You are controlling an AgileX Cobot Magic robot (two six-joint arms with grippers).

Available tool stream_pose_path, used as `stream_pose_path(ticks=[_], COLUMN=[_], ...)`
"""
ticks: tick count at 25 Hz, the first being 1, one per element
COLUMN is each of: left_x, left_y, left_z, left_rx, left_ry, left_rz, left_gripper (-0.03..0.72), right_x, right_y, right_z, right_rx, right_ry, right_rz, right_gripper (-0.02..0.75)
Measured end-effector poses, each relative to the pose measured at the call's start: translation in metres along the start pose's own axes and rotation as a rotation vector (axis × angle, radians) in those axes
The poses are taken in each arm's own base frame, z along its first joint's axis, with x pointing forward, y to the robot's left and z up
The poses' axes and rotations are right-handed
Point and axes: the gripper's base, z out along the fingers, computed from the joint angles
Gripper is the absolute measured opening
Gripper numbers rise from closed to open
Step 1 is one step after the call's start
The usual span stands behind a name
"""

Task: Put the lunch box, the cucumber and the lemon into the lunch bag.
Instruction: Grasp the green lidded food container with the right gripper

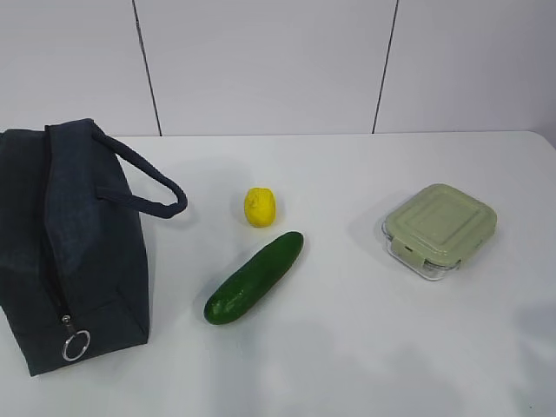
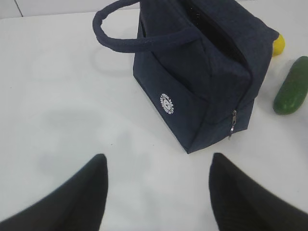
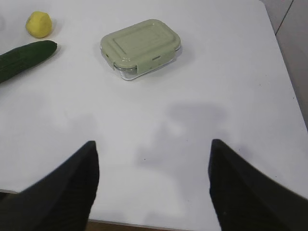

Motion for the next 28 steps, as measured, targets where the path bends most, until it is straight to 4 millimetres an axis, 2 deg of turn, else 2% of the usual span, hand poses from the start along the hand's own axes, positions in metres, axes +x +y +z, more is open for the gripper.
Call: stream_pose_path(ticks=[10, 16, 20, 25, 28], left_x=[0.000, 0.000, 0.000, 0.000, 0.000], left_y=[0.000, 0.000, 0.000, 0.000, 0.000], left_z=[0.000, 0.000, 0.000, 0.000, 0.000], left_rx=[-0.002, -0.002, -0.002, -0.002, -0.002], left_ry=[0.000, 0.000, 0.000, 0.000, 0.000], left_rz=[0.001, 0.001, 0.001, 0.001, 0.001], left_gripper=[0.444, 0.437, 0.424, 0.422, 0.422], right_x=[0.000, -0.003, -0.015, -0.034, -0.043], right_y=[0.000, -0.001, 0.001, 0.006, 0.008], right_z=[0.000, 0.001, 0.015, 0.043, 0.058], right_rx=[0.000, 0.002, -0.047, -0.151, -0.191], right_ry=[0.000, -0.018, 0.048, 0.181, 0.204], right_rz=[0.003, 0.155, 0.226, 0.345, 0.411], right_gripper=[0.513, 0.513, 0.512, 0.512, 0.513])
